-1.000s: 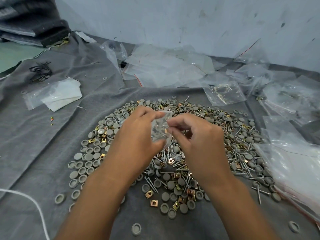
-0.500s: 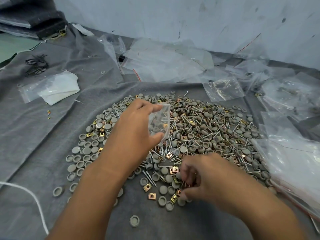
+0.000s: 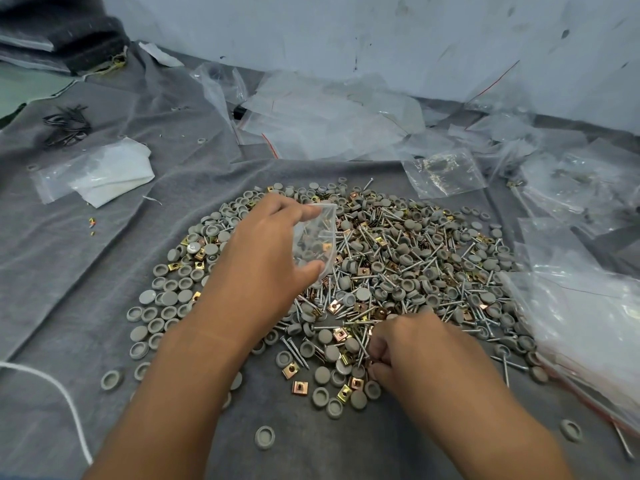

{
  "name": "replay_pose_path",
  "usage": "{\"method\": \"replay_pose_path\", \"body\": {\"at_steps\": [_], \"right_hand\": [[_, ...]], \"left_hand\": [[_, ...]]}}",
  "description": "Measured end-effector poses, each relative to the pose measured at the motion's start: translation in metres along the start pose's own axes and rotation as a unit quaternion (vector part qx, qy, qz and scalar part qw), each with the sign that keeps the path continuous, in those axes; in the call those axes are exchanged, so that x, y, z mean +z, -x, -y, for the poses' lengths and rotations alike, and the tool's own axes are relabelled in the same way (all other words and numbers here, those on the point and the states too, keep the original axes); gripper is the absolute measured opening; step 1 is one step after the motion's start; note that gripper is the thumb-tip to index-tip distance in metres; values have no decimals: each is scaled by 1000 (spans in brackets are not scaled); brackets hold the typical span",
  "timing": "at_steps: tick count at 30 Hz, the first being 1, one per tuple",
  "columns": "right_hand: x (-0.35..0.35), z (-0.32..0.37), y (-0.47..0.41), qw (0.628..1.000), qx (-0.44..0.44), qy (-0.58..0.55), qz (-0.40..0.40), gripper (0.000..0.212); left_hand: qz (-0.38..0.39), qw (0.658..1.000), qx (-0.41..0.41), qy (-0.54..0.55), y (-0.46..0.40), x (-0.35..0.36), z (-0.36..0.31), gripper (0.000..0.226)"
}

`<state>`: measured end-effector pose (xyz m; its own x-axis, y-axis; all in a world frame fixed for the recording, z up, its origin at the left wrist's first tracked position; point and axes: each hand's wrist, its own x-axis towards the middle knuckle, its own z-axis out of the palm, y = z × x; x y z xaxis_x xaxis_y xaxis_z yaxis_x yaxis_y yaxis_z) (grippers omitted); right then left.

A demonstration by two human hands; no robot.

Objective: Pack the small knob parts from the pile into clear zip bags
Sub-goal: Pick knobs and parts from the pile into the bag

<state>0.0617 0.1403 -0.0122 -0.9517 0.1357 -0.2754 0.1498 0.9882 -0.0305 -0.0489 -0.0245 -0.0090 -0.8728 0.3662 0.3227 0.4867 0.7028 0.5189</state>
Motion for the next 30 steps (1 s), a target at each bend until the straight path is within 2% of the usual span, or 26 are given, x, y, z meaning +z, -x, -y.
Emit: {"method": "replay_pose_path", "body": {"at_steps": [4, 9, 13, 19, 30], "right_hand": [[0, 1, 0, 1000, -8, 5, -26, 7], [3, 8, 3, 999, -24, 9, -37, 19], [4, 6, 0, 998, -18, -18, -50, 14], [5, 2, -4, 998, -19, -47, -44, 19], [5, 6, -3, 997, -31, -43, -55, 15]], "left_hand": [[-3, 1000, 3, 1, 0, 0, 0, 67], [-2, 1000, -1, 2, 0, 0, -2, 67], [-2, 1000, -4, 5, 0, -1, -1, 67], [3, 1000, -5, 5, 1, -1, -2, 66], [-2, 1000, -1, 6, 1, -1, 0, 67]]}}
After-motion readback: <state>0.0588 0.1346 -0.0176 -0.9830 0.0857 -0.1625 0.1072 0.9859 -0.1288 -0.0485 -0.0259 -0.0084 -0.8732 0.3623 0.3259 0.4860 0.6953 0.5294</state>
